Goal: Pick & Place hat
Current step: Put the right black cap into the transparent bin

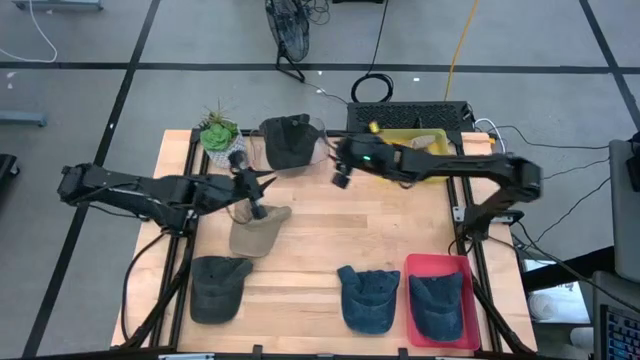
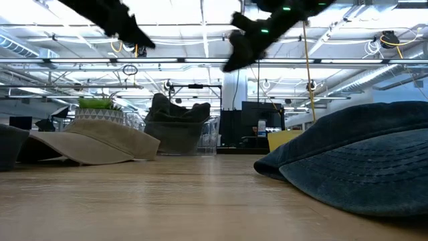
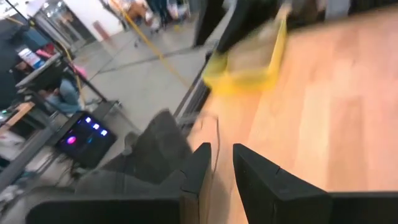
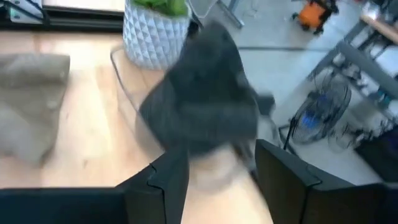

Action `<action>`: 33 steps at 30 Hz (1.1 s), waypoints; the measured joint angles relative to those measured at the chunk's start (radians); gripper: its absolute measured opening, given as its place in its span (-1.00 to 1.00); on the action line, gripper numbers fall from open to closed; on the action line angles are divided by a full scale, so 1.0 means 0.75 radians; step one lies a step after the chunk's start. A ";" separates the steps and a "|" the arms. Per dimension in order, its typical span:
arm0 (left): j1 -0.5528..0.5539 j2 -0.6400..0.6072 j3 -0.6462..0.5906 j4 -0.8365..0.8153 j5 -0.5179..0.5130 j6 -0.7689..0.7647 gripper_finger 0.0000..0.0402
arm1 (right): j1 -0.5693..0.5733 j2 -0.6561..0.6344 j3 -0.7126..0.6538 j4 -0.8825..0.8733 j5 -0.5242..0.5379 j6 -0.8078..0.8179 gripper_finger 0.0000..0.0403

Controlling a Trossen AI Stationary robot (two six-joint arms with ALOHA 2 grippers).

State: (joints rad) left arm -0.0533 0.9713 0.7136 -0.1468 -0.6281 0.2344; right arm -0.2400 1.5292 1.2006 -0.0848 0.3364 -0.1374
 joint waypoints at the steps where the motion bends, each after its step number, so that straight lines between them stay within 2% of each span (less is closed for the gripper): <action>1: 0.016 0.029 0.000 0.001 0.001 0.018 -0.61 | 0.008 -0.063 -0.074 -0.001 0.003 0.024 -0.21; 4: 0.076 0.121 0.000 0.031 0.013 0.062 -0.61 | 0.044 -0.252 -0.277 0.004 0.003 0.123 -0.21; 7: 0.150 0.218 0.000 0.110 0.128 0.098 -0.61 | 0.090 -0.415 -0.457 0.022 0.003 0.230 -0.21; 14: 0.277 0.410 0.000 0.261 0.310 0.203 -0.61 | 0.239 -0.623 -0.791 0.257 0.001 0.322 -0.21; 16: 0.316 0.442 0.034 0.212 0.322 0.195 -0.61 | 0.281 -0.649 -0.853 0.283 0.004 0.334 -0.21; 21: 0.417 0.538 0.223 -0.105 0.413 0.125 -0.61 | 0.373 -0.671 -0.965 0.403 0.003 0.341 -0.21; 27: 0.474 0.687 0.387 -0.366 0.409 0.268 -0.61 | 0.436 -0.670 -1.070 0.516 0.003 0.303 -0.21; 33: 0.504 0.819 0.440 -0.423 0.202 0.448 -0.61 | 0.445 -0.670 -1.119 0.567 0.003 0.292 -0.21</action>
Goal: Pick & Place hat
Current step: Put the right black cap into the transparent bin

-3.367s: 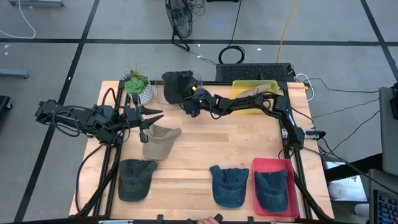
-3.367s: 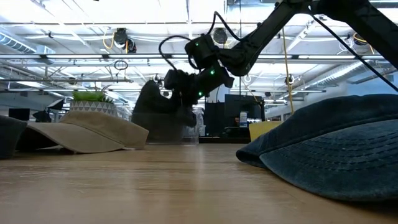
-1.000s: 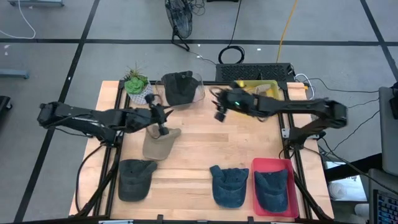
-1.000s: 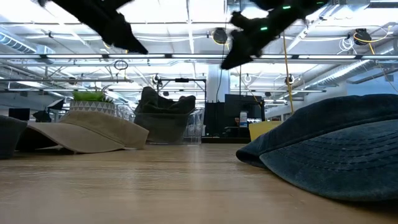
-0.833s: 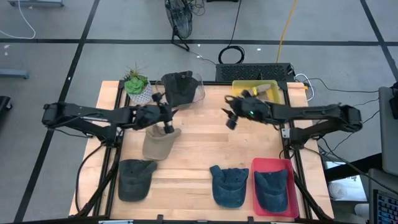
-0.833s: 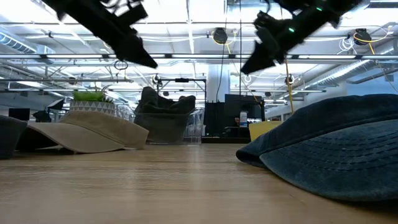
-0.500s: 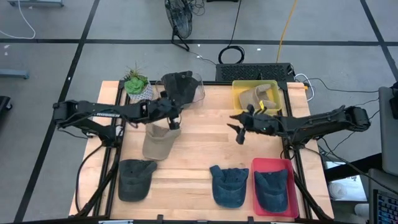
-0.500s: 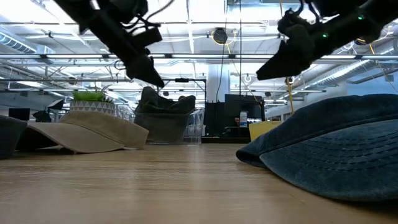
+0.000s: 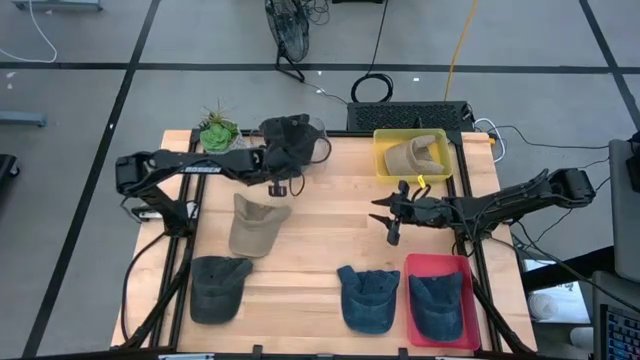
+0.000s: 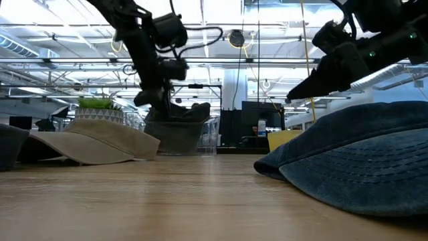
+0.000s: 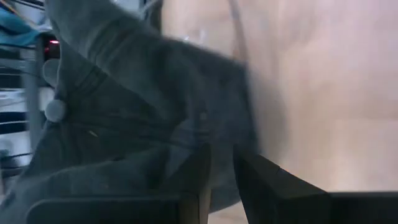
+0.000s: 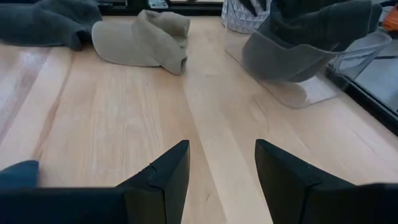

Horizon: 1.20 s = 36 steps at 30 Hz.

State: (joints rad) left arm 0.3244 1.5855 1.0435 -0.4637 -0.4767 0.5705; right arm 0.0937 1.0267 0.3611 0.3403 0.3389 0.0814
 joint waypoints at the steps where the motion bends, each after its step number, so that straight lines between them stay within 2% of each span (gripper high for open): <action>1: 0.010 0.015 0.000 0.000 -0.018 0.035 -0.61 | 0.000 0.000 -0.004 0.000 0.000 0.000 -0.21; 4: 0.034 0.053 -0.002 0.051 -0.100 0.086 -0.61 | 0.002 -0.001 -0.022 0.003 -0.031 0.032 -0.21; 11: 0.043 0.057 -0.002 0.141 -0.105 0.232 -0.61 | 0.002 0.000 -0.073 0.000 -0.039 0.050 -0.21; 17: 0.017 0.057 -0.002 0.127 -0.118 0.341 -0.57 | 0.002 0.000 -0.087 0.002 -0.039 0.050 -0.21; 21: 0.021 0.057 -0.002 0.127 -0.125 0.355 -0.36 | 0.002 0.000 -0.087 0.022 -0.040 0.050 -0.21; 25: 0.068 0.060 -0.002 0.127 -0.107 0.270 -0.06 | 0.002 0.000 -0.087 0.057 -0.040 0.050 -0.21; 28: 0.105 0.079 -0.003 0.125 -0.102 0.238 0.06 | 0.002 0.000 -0.087 0.070 -0.042 0.051 -0.21; 31: 0.129 0.076 -0.004 0.134 -0.092 0.204 0.02 | 0.002 0.000 -0.087 0.069 -0.045 0.051 -0.21; 36: 0.132 0.076 -0.004 0.133 -0.064 0.168 -0.32 | 0.001 0.000 -0.087 0.065 -0.044 0.046 -0.21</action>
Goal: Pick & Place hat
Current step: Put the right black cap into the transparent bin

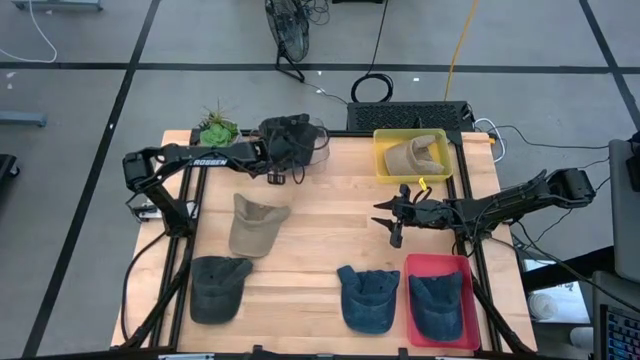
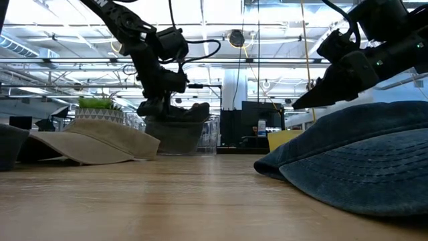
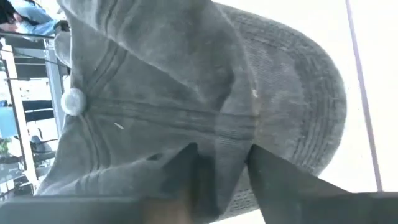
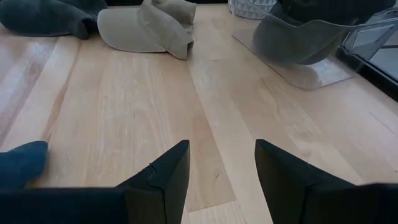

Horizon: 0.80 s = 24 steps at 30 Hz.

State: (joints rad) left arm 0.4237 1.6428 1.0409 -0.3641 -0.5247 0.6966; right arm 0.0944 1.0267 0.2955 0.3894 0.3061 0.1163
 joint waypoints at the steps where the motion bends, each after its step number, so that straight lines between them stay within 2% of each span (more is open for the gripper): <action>1: -0.003 0.000 0.000 -0.001 0.001 -0.007 -0.41 | 0.000 0.000 0.000 -0.002 0.000 0.000 -0.21; 6: -0.027 0.000 0.000 -0.003 0.001 -0.142 -0.86 | 0.000 0.000 0.000 -0.028 0.002 0.003 -0.21; 8: -0.041 0.000 0.000 -0.005 0.001 -0.238 -0.95 | 0.000 0.000 0.000 -0.037 0.003 0.003 -0.21; 12: -0.078 0.000 0.000 -0.010 -0.009 -0.357 -0.90 | 0.000 0.000 0.000 -0.035 0.004 0.003 -0.21; 19: -0.107 0.000 0.000 -0.036 -0.024 -0.354 -0.96 | 0.000 0.000 0.001 -0.033 0.004 0.004 -0.21; 24: -0.074 0.000 0.000 -0.096 -0.032 -0.430 -0.73 | 0.000 0.000 0.001 -0.033 0.004 0.004 -0.21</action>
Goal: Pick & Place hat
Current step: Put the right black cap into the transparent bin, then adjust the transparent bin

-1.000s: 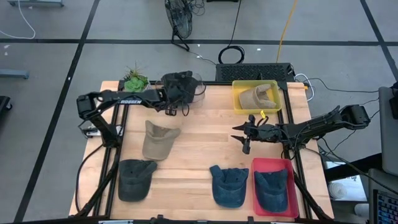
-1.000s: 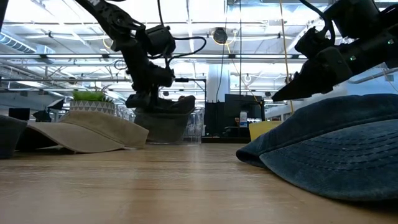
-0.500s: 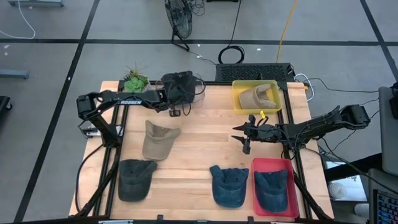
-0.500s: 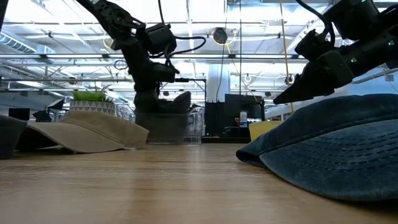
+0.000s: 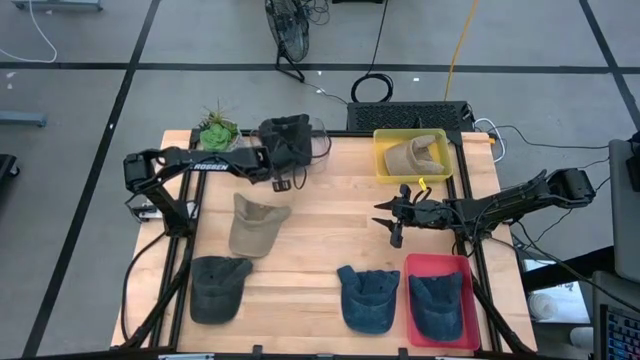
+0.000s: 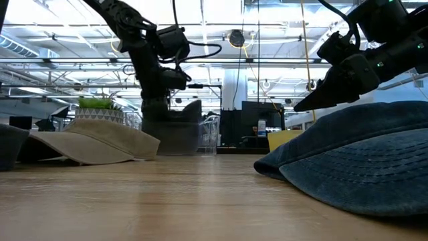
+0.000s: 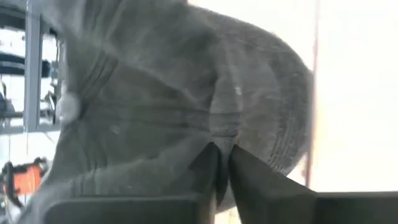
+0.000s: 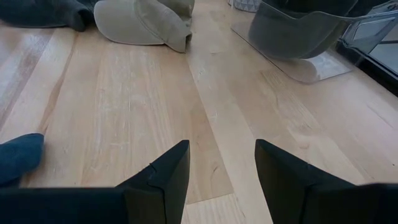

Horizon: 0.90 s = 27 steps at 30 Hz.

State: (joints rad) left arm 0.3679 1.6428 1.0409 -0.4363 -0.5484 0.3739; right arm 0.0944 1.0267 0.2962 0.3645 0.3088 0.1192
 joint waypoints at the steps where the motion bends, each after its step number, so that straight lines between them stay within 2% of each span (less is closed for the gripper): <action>1: 0.007 0.000 0.000 -0.006 -0.004 -0.019 -0.68 | 0.000 0.000 0.000 0.000 0.000 0.000 -0.21; 6: 0.028 0.000 0.000 -0.001 -0.046 -0.083 -0.44 | 0.000 0.000 0.000 0.000 0.000 0.000 -0.21; 10: 0.031 0.000 0.000 0.036 -0.108 -0.085 -0.33 | 0.000 0.000 0.000 0.000 0.000 0.000 -0.21; 16: 0.018 -0.017 0.000 0.017 -0.112 -0.093 -0.28 | -0.001 0.000 0.000 -0.003 0.000 0.005 -0.21; 23: -0.022 -0.121 0.000 0.017 -0.113 -0.178 -0.28 | -0.001 0.000 0.000 -0.004 0.000 0.008 -0.21; 25: -0.032 -0.163 0.000 0.016 -0.081 -0.278 -0.28 | 0.000 0.000 0.000 -0.004 0.000 0.011 -0.21; 27: -0.047 -0.199 0.001 0.020 0.076 -0.378 -0.28 | 0.000 0.000 0.000 -0.004 0.000 0.011 -0.21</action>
State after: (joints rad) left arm 0.3324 1.4935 1.0413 -0.4211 -0.4914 0.0907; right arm 0.0943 1.0267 0.2962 0.3617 0.3088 0.1272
